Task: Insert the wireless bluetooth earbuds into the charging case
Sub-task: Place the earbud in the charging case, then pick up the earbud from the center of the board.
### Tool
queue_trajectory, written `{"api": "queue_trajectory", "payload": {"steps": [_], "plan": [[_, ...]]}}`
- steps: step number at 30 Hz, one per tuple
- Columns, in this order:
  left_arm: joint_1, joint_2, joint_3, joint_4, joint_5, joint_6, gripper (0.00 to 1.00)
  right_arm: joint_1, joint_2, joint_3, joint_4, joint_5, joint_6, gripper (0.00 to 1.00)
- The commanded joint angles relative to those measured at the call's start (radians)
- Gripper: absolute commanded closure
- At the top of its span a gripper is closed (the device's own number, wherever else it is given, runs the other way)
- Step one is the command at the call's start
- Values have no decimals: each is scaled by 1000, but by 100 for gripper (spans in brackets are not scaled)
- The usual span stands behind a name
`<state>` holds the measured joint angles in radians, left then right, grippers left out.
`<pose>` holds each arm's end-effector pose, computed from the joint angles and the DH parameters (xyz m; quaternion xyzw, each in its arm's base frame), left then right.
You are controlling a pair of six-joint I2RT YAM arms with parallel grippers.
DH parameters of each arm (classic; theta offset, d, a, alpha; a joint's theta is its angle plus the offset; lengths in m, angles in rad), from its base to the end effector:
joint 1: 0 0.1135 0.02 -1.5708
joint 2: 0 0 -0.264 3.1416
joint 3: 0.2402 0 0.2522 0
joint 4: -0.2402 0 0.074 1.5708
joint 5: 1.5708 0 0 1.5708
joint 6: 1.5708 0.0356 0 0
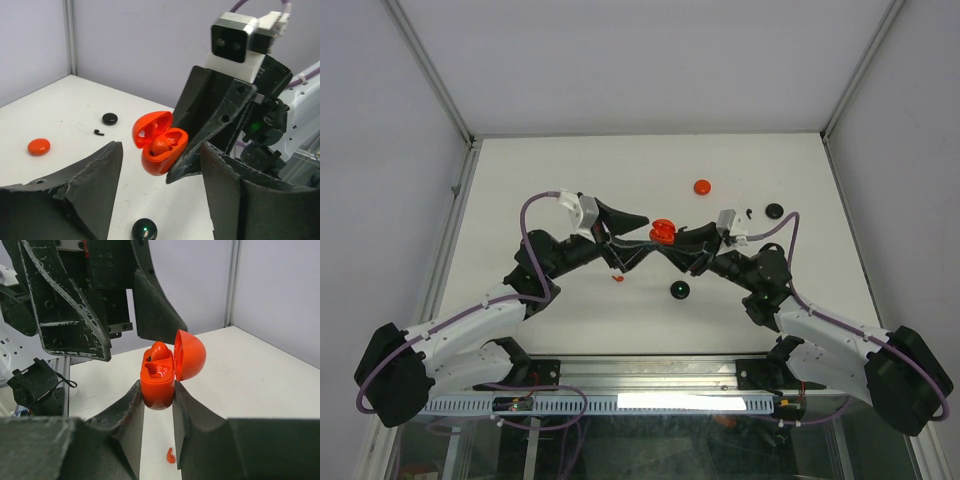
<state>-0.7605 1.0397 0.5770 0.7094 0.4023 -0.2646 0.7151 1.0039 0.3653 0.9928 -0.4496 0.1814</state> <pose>0.1612 -0.1726 0.3116 0.3006 0.5452 -0.4860 0.6133 0.1485 0.1495 0.2752 -0.3233 0.4891 0.4615 0.6657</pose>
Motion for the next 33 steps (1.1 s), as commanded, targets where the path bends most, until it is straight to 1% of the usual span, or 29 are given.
{"api": "queue_trajectory", "payload": {"steps": [1,4,8,14,19,25,30,31,33], "plan": [[-4,-47,63,-116,-91,1,32,4,-43,4,51,23,-18,100],[-5,-73,93,-236,-149,-18,27,3,-61,-4,6,45,-42,100],[-3,-89,133,-428,-261,-47,21,3,-88,-25,-70,89,-82,100],[-4,-85,142,-662,-356,-73,20,3,-138,-66,-161,142,-133,100],[-4,-10,155,-803,-397,-90,20,3,-173,-92,-216,156,-149,100],[-5,110,182,-902,-471,-73,28,3,-216,-124,-270,156,-149,100],[-4,254,243,-981,-483,-47,41,4,-227,-149,-265,156,-149,100],[-6,274,253,-990,-487,-46,42,3,-229,-152,-263,200,-187,100],[-5,308,267,-1002,-494,-39,43,2,-233,-155,-264,216,-197,100]]}}
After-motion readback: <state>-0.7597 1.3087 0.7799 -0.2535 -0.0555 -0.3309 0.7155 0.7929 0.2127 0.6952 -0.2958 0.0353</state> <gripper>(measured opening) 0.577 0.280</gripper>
